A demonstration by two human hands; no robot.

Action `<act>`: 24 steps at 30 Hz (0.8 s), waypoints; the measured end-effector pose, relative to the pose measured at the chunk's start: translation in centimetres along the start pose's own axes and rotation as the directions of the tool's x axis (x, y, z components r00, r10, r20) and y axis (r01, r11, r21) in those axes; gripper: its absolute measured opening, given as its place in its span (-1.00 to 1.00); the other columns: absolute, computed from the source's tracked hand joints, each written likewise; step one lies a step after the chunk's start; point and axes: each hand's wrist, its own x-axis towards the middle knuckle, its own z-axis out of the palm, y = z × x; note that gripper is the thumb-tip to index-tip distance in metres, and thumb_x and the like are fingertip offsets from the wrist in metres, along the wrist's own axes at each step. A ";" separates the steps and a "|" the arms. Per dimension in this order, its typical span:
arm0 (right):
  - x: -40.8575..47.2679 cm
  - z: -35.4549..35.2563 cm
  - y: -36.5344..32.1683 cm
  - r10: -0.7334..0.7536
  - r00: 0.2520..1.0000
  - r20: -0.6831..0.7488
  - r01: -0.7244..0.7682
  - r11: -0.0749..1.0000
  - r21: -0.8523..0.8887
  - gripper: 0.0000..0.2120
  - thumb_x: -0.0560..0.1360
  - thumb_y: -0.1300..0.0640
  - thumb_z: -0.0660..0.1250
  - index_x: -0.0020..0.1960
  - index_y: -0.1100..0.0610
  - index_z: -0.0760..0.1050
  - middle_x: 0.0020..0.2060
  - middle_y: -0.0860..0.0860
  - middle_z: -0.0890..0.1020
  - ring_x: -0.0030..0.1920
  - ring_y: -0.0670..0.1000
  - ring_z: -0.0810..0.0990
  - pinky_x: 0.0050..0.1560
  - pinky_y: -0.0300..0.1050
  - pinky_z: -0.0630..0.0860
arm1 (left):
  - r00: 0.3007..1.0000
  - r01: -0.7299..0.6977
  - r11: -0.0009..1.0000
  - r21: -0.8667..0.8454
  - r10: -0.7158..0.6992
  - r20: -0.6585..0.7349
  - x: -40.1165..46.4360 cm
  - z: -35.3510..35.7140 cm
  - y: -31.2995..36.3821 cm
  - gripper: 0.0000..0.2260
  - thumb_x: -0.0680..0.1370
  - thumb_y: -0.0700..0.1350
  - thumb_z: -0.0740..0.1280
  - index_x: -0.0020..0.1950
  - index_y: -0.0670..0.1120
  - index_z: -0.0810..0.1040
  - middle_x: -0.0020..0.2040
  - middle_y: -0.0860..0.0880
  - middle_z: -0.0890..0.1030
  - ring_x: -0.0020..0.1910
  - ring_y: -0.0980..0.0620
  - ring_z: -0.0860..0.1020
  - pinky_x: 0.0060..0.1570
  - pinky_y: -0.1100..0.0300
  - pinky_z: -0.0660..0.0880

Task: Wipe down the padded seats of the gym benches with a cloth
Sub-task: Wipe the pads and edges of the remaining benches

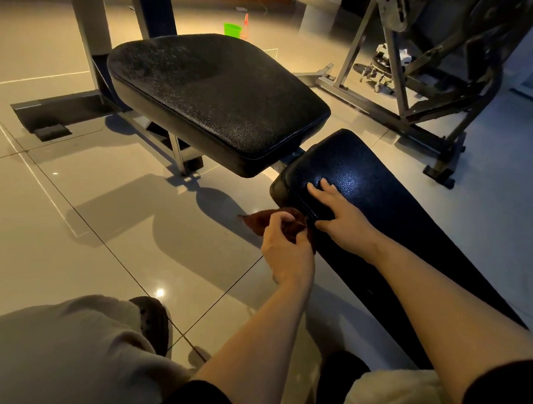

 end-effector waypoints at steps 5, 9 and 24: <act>-0.8 -1.3 0.3 -0.002 1.000 -0.009 0.003 1.000 0.024 -0.37 0.53 0.37 0.25 0.50 -0.08 0.27 0.54 -0.09 0.16 0.54 -0.06 0.06 0.46 -0.12 0.06 | 0.997 0.076 0.997 -0.008 -0.077 -0.015 -0.8 0.0 -0.5 -0.74 0.47 -0.28 0.35 -0.11 0.09 0.45 -0.06 -0.02 0.57 -0.04 0.01 0.55 0.01 -0.07 0.56; -2.8 -2.6 3.2 0.068 0.986 -0.150 -0.087 0.989 -0.121 -0.51 0.52 0.34 0.29 0.39 -0.02 0.45 0.43 -0.04 0.40 0.41 0.02 0.37 0.39 -0.14 0.23 | 0.983 0.017 0.998 -0.053 -0.027 -0.184 0.6 0.4 2.0 -0.83 0.48 -0.27 0.37 -0.02 -0.02 0.51 -0.04 0.03 0.56 -0.01 0.05 0.51 0.08 0.03 0.52; -8.5 -3.1 6.7 0.152 0.987 0.041 -0.131 0.938 -0.322 -0.41 0.57 0.17 0.31 0.53 -0.06 0.20 0.54 -0.08 0.17 0.52 0.00 0.16 0.50 -0.07 0.14 | 0.987 0.153 0.988 -0.029 -0.154 -0.042 -3.6 1.0 1.1 -0.80 0.53 -0.18 0.37 0.08 0.03 0.46 -0.02 0.09 0.52 0.04 0.03 0.51 0.14 0.02 0.52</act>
